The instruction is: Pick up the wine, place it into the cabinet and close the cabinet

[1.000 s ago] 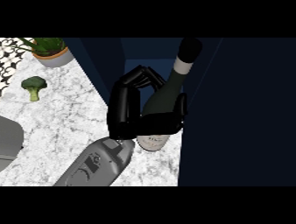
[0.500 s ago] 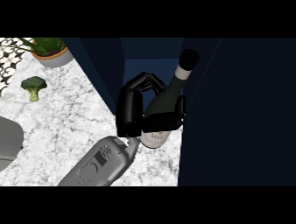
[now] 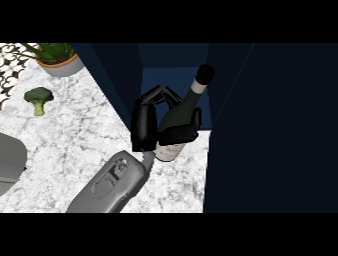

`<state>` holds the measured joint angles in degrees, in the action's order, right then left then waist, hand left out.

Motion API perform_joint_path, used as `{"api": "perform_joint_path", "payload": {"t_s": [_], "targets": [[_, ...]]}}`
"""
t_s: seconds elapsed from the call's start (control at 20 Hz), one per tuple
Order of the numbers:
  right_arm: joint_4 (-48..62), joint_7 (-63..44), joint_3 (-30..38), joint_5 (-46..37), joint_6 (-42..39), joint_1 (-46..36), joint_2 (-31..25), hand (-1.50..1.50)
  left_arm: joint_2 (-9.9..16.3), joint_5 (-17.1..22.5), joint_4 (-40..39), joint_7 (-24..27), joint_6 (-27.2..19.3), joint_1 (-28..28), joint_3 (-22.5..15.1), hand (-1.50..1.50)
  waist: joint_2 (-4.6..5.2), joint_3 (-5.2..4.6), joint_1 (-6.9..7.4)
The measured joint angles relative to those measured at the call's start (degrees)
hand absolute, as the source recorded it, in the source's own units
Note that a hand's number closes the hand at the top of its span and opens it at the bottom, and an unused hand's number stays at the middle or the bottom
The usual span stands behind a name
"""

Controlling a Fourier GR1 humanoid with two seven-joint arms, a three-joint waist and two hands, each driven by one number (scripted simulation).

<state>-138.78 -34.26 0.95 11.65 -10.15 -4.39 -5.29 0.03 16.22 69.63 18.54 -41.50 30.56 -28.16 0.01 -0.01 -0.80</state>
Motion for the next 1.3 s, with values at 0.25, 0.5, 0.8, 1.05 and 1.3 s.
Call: {"api": "perform_joint_path", "payload": {"t_s": [0.25,0.5,0.8,1.05,1.3], "targets": [[-0.02,0.16,-0.49,0.04,-0.09,0.42,0.25,-1.50,-0.01,1.64,-3.19,2.59,1.19,1.20,2.85,1.50,0.00,0.01,0.07],[-0.05,0.27,0.19,0.16,-0.19,0.44,0.01,-1.50,0.04,2.57,-4.47,4.28,2.64,1.13,5.24,1.50,-0.03,0.01,0.15],[-0.05,0.19,-0.37,0.19,0.42,0.14,0.54,-1.50,0.14,4.01,-11.34,4.81,6.94,5.32,9.45,1.50,0.02,0.00,-0.01],[-0.07,-2.02,0.02,0.36,1.31,-1.62,-0.05,-1.50,0.26,5.00,-14.39,3.79,8.97,7.83,11.52,1.50,-0.02,0.00,0.04],[-0.12,-2.34,0.78,0.73,0.80,-1.46,-0.39,-1.50,0.14,5.79,-21.64,5.55,9.27,11.78,13.03,1.50,0.10,0.00,-0.64]]}}
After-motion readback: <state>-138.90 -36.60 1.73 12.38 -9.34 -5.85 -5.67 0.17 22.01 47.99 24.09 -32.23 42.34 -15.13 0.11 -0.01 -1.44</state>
